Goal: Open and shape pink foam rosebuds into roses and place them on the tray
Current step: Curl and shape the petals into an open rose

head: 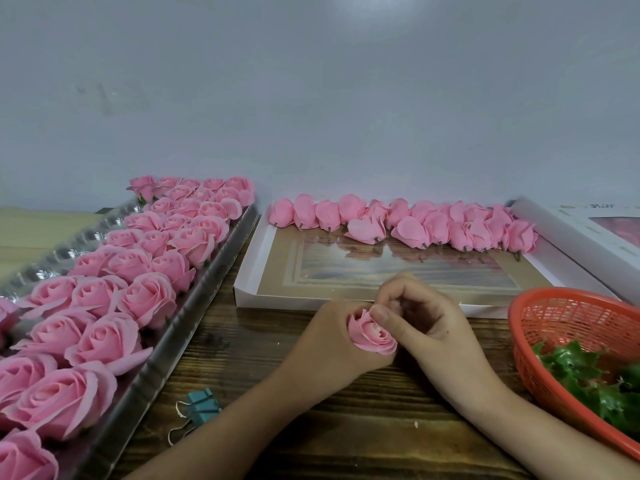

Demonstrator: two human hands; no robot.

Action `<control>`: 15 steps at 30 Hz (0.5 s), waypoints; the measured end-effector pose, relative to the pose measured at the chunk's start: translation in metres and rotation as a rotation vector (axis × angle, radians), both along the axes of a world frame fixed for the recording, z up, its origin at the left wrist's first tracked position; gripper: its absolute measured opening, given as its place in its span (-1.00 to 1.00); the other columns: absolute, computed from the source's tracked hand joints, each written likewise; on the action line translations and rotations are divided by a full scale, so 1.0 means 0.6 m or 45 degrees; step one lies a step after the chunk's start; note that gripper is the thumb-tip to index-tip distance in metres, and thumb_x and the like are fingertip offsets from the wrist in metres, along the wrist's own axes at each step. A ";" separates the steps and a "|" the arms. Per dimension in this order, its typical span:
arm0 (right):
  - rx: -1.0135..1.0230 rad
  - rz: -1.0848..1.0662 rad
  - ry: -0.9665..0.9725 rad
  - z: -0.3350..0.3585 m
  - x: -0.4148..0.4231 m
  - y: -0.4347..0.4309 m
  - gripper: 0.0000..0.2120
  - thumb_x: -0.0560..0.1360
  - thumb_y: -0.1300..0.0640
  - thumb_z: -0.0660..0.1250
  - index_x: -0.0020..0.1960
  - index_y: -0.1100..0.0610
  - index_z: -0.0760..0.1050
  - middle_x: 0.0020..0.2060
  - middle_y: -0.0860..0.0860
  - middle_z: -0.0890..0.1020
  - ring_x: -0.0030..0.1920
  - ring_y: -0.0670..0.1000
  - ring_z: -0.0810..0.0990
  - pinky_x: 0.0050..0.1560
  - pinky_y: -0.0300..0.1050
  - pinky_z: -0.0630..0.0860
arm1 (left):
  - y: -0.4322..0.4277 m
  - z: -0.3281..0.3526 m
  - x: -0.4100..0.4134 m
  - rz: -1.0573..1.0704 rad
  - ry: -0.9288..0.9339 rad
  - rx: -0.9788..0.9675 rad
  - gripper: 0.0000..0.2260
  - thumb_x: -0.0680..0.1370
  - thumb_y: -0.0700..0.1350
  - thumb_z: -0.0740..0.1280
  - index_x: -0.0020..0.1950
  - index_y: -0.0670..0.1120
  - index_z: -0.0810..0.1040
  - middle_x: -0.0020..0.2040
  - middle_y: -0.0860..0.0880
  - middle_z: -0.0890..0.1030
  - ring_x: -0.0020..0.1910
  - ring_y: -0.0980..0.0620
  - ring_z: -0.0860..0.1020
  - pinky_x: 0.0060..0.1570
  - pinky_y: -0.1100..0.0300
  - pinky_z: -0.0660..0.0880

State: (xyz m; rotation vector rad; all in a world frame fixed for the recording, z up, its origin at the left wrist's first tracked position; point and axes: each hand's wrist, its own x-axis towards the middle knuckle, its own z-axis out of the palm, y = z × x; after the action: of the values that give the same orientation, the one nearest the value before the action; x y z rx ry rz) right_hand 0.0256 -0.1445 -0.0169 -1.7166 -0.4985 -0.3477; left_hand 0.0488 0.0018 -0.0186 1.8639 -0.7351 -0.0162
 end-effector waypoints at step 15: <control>0.045 -0.145 -0.077 0.003 -0.008 0.003 -0.87 0.50 0.06 0.38 -0.22 -0.02 0.49 -0.35 -0.06 0.47 -0.29 -0.04 0.42 -0.23 -0.18 0.37 | -0.001 0.001 -0.005 -0.014 -0.002 0.043 -0.85 0.37 -0.13 0.48 -0.30 0.05 0.55 -0.37 0.09 0.59 -0.34 0.18 0.55 -0.31 0.35 0.45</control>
State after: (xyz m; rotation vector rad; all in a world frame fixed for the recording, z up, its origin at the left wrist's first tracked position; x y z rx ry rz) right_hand 0.0209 -0.1425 -0.0153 -1.7081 -0.4371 -0.4884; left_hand 0.0460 0.0014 -0.0182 1.8923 -0.7505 -0.0344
